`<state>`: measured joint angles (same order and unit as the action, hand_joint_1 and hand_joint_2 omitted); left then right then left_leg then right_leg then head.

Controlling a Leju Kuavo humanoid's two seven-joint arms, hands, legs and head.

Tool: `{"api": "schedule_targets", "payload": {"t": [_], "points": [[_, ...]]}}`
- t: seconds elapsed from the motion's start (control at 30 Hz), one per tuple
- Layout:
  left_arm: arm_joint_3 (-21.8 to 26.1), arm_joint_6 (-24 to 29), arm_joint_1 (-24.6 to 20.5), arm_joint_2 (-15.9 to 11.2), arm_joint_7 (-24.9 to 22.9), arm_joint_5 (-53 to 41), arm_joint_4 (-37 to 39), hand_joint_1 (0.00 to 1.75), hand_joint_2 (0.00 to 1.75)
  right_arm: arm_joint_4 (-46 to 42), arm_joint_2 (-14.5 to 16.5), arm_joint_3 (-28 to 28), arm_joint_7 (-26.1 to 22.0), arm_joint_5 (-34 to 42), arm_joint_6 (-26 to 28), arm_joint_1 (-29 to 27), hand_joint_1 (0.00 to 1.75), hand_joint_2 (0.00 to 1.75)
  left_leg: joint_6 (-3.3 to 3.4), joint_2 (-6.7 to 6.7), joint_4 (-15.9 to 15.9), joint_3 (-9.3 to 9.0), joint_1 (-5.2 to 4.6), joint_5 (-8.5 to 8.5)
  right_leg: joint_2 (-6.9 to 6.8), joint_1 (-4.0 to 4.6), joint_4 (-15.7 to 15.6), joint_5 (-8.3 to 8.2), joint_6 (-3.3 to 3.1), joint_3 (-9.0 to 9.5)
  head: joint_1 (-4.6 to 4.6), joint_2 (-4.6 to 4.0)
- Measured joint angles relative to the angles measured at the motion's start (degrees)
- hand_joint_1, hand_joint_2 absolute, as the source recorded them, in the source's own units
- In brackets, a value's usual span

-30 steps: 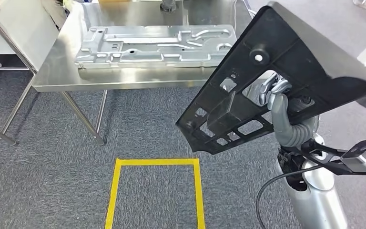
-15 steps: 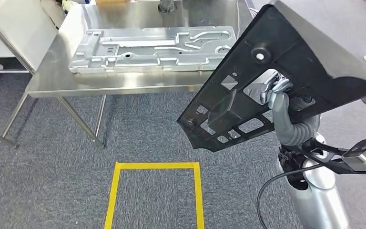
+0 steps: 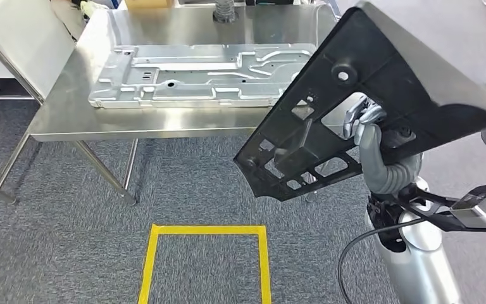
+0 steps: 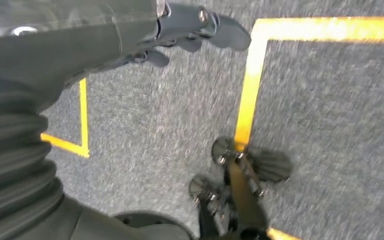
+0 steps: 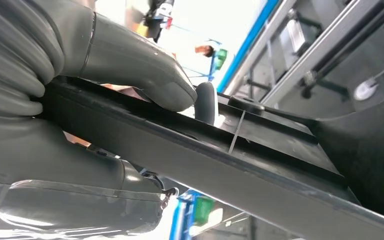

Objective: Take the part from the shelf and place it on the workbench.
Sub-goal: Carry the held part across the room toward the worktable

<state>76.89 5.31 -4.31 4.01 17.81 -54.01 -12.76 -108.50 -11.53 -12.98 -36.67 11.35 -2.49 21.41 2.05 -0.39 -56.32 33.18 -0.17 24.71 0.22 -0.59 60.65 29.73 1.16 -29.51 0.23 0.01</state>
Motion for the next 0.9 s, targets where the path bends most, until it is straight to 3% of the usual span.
{"api": "schedule_targets", "payload": {"t": [0.03,0.1,0.17,0.2,0.27,0.33,0.37,0.47,0.53,0.63,0.67,0.7,0.73,0.8,0.83,0.87,0.9], "points": [[0.01,0.04,-0.04,0.01,-0.01,0.0,0.0,0.0,1.75,-0.03,0.02,-0.03,-0.01,-0.02,0.01,0.15,1.75,1.75,0.17,-0.04,0.49,-0.84,0.15,0.18,0.0,-0.08,2.71,0.64,0.14,-1.5,0.08,0.0],[0.02,0.14,-0.13,0.02,-0.01,0.0,0.0,0.0,1.75,0.0,0.07,-0.06,-0.03,-0.02,0.05,0.26,1.75,1.75,0.4,-0.09,0.72,-1.84,0.17,0.92,0.0,-0.3,9.44,3.2,0.47,-6.21,0.22,0.0],[0.02,0.21,-0.05,0.06,-0.04,-0.01,0.01,0.0,1.75,0.02,0.08,-0.1,-0.01,-0.03,0.06,0.17,1.75,1.75,0.3,-0.18,0.69,-2.84,0.2,1.87,-0.03,-0.61,12.57,4.33,1.01,-9.94,0.2,0.0],[0.02,0.23,0.01,0.1,-0.07,-0.02,0.02,0.0,1.75,0.02,0.08,-0.12,-0.01,-0.03,0.07,0.15,1.75,1.75,0.15,-0.23,0.67,-3.49,0.25,2.39,-0.05,-0.76,11.42,3.14,1.27,-10.41,0.21,-0.01],[0.02,0.27,0.06,0.2,-0.13,-0.02,0.02,0.0,1.75,0.01,0.08,-0.14,-0.03,-0.15,0.08,0.23,1.75,1.75,-0.38,-0.31,0.49,-4.93,0.41,3.73,-0.15,-1.09,4.36,-2.5,1.67,-9.02,0.26,0.0],[0.04,0.34,-0.06,0.26,-0.14,-0.01,0.02,0.0,1.75,0.0,0.1,-0.15,-0.05,-0.49,0.11,0.41,1.75,1.75,-1.16,-0.37,0.1,-5.67,0.44,4.97,-0.26,-0.95,-1.32,-6.03,1.2,-7.69,0.33,0.0],[0.05,0.39,-0.12,0.26,-0.13,0.0,0.02,0.0,1.75,-0.09,0.13,-0.16,-0.04,-0.73,0.13,0.51,1.75,1.75,-1.57,-0.34,-0.01,-5.74,0.41,5.38,-0.24,-0.83,-2.29,-6.47,0.62,-7.61,0.36,-0.01],[0.08,0.46,-0.23,0.19,-0.09,0.02,0.02,0.0,1.75,-0.72,0.17,-0.2,0.32,-1.54,0.16,1.3,1.75,1.75,-2.55,-0.17,-0.56,-6.12,0.4,5.89,-0.06,-0.71,-2.45,-5.79,-1.04,-7.05,0.37,0.0],[0.1,0.45,-0.33,0.17,-0.1,0.06,0.02,0.0,1.75,-1.05,0.22,-0.2,0.7,-1.77,0.19,2.48,1.75,1.75,-3.07,-0.04,-4.65,-4.17,0.56,6.63,-0.06,-0.81,-2.78,-5.23,-1.75,-5.95,0.14,0.0],[0.13,0.55,-0.28,0.21,-0.18,0.2,0.02,0.0,1.75,-1.14,0.32,-0.2,1.09,-1.76,0.11,4.41,1.75,1.75,-3.6,0.03,-15.55,3.19,0.8,10.27,-0.06,-0.63,-2.91,-4.07,-2.19,-4.69,-0.09,-0.01],[0.14,0.59,-0.18,0.21,-0.19,0.23,0.02,0.0,1.75,-1.14,0.32,-0.2,1.27,-1.75,-0.04,4.95,1.75,1.75,-3.63,0.03,-17.23,5.02,0.82,10.88,-0.02,-0.55,-2.91,-3.6,-2.21,-4.15,-0.1,-0.01],[0.15,0.63,-0.09,0.21,-0.19,0.24,0.02,0.0,1.75,-1.14,0.32,-0.2,1.5,-1.74,-0.27,5.52,1.75,1.75,-3.52,0.03,-16.95,5.95,0.82,10.22,0.03,-0.48,-2.9,-3.1,-2.19,-3.48,-0.1,-0.01],[0.15,0.63,-0.02,0.21,-0.19,0.24,0.02,0.0,1.75,-1.14,0.32,-0.2,1.76,-1.74,-0.51,6.17,1.75,1.75,-3.3,0.03,-14.68,5.92,0.81,8.15,0.06,-0.42,-2.91,-2.57,-2.15,-2.7,-0.11,-0.01],[0.15,0.61,0.06,0.2,-0.17,0.23,0.02,0.0,1.75,-1.13,0.32,-0.21,2.33,-1.73,-0.85,7.54,1.75,1.75,-2.52,0.01,-7.33,4.43,0.65,1.94,0.07,-0.27,-2.92,-1.51,-1.95,-1.16,-0.06,-0.01],[0.15,0.55,0.06,0.19,-0.15,0.23,0.02,0.0,1.75,-1.13,0.33,-0.22,2.63,-1.73,-0.93,8.2,1.75,1.75,-2.17,0.03,-4.42,3.78,0.48,0.04,0.1,-0.19,-2.93,-1.09,-1.73,-0.72,-0.05,-0.01],[0.15,0.49,0.07,0.19,-0.14,0.22,0.02,0.0,1.75,-1.12,0.33,-0.24,3.0,-1.7,-0.99,8.79,1.75,1.75,-1.84,0.04,-2.77,3.41,0.28,-1.09,0.14,-0.16,-2.95,-0.73,-1.42,-0.51,-0.06,-0.01],[0.15,0.42,0.05,0.17,-0.13,0.22,0.02,0.0,1.75,-1.11,0.34,-0.27,3.42,-1.62,-1.08,9.29,1.75,1.75,-1.63,0.03,-2.32,3.32,0.09,-1.09,0.18,-0.16,-3.03,-0.47,-1.07,-0.42,-0.08,-0.01]]}}
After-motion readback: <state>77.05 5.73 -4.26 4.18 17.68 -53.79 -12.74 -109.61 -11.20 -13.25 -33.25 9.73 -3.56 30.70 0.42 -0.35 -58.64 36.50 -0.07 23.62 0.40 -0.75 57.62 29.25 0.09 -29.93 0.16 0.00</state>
